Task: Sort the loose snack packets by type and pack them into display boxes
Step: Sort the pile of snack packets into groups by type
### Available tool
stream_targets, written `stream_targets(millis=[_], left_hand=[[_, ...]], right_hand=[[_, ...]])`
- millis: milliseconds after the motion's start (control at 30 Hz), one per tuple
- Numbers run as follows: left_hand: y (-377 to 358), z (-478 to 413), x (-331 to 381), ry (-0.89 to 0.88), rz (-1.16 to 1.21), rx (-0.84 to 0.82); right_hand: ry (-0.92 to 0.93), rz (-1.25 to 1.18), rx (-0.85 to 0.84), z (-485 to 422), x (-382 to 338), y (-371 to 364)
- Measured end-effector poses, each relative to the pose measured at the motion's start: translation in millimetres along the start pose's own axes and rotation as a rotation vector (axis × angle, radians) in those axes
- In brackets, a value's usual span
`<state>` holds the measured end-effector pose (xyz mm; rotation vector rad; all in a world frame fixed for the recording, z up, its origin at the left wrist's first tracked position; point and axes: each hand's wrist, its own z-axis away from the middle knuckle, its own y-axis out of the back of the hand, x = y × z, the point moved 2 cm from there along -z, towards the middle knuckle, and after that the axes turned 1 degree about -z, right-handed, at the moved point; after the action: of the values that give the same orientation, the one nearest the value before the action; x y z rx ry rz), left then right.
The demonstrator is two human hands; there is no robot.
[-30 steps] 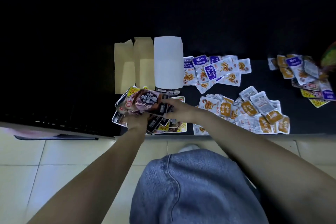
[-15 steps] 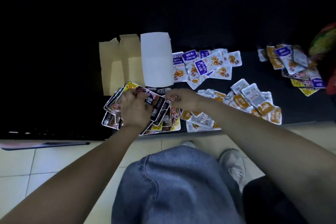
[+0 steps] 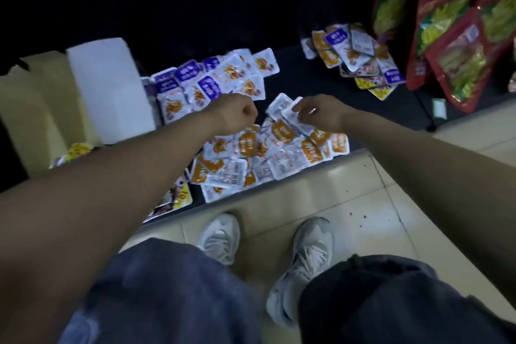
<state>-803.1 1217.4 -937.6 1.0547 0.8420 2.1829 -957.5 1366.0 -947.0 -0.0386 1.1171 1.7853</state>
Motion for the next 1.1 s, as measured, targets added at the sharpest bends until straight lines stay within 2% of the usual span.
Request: stream_targets(millis=[133,233,333,567,700,800,900,1100], left_hand=[[-20,-34,22,-0.001,-0.111,-0.168],[-36,-55,29,-0.01,-0.2,-0.201],[-46,-72,34,-0.05,-0.215,-0.125],[-56,-125,52,-0.146,-0.239,0.131],[-63,-165,69,-0.183,-0.23,0.243],[-66,-186,81,-0.228,-0.234,0.265],[-68,-202,90,-0.291,-0.297,0.284],[-62,-232,112,-0.314,-0.314,0.321]], right_hand=[[-0.045,-0.002,0.044,-3,54,-20],[-0.05,0.065,0.095,-8,73,-46],[0.003,0.147,0.199,-12,81,-57],[0.18,-0.093,0.397,-22,109,-18],[0.108,-0.034,0.56,-53,146,16],[-0.046,0.08,0.549,-78,166,36],[-0.144,0.116,0.44,-92,176,38],[0.049,0.344,0.451,-76,174,1]])
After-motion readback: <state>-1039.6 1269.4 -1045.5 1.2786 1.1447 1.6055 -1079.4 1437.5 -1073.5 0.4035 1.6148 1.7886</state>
